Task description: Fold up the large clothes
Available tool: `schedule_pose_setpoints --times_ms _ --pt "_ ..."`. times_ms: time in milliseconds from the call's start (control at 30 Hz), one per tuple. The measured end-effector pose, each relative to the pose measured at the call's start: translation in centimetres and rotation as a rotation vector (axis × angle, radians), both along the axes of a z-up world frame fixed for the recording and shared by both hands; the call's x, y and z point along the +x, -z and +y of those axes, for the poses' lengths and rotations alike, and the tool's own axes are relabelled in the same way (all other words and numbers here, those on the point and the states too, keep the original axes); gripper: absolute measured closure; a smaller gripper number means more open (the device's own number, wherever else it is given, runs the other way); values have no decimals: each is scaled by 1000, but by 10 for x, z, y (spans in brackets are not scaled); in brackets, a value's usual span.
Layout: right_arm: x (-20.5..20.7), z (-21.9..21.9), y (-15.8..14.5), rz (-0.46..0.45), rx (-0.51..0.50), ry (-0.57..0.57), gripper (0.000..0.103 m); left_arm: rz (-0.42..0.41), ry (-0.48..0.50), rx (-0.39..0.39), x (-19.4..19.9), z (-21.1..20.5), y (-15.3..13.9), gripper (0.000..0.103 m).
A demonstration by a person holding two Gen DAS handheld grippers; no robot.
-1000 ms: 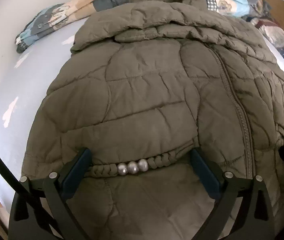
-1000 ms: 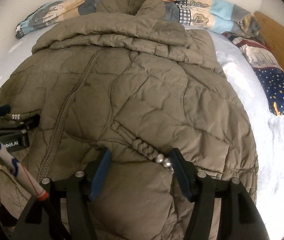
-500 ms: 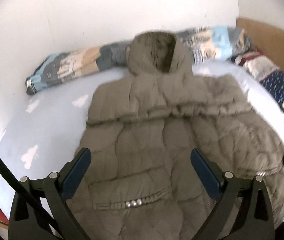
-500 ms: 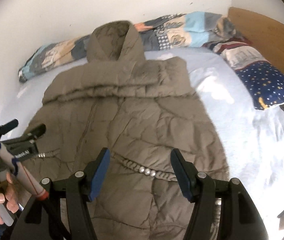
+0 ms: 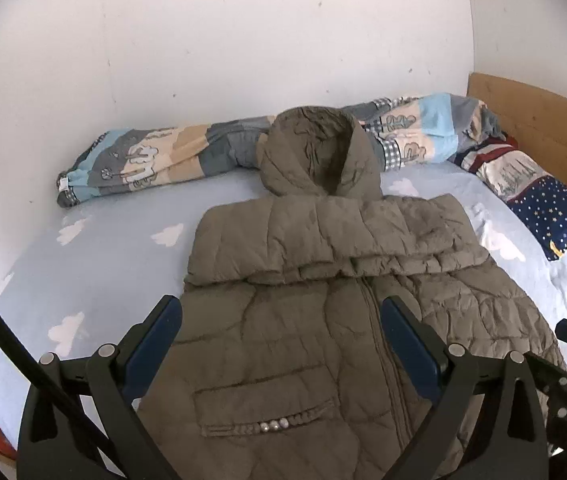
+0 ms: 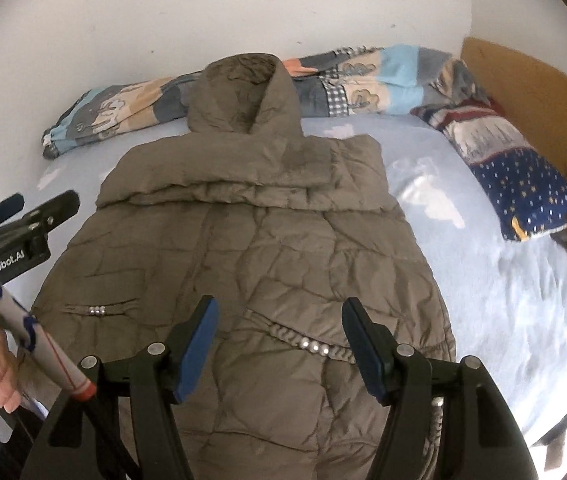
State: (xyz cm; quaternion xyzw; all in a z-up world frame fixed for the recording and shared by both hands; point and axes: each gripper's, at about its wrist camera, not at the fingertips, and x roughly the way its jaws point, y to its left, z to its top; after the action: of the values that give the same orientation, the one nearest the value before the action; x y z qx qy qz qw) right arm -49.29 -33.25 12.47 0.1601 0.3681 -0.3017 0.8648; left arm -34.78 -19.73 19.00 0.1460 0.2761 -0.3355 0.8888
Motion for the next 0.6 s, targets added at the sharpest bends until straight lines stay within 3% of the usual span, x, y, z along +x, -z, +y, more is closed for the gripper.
schedule_pose_setpoints --times_ms 200,300,433,600 --pt "17 6 -16 20 -26 -40 33 10 7 -24 11 1 -13 4" --pt "29 -1 -30 40 -37 -62 33 42 -4 -16 37 -6 -20 4" --pt "50 -26 -59 57 -37 -81 33 93 -46 30 106 -33 -27 4" --pt "81 -67 -100 40 -32 -70 29 212 -88 28 186 -49 0 4"
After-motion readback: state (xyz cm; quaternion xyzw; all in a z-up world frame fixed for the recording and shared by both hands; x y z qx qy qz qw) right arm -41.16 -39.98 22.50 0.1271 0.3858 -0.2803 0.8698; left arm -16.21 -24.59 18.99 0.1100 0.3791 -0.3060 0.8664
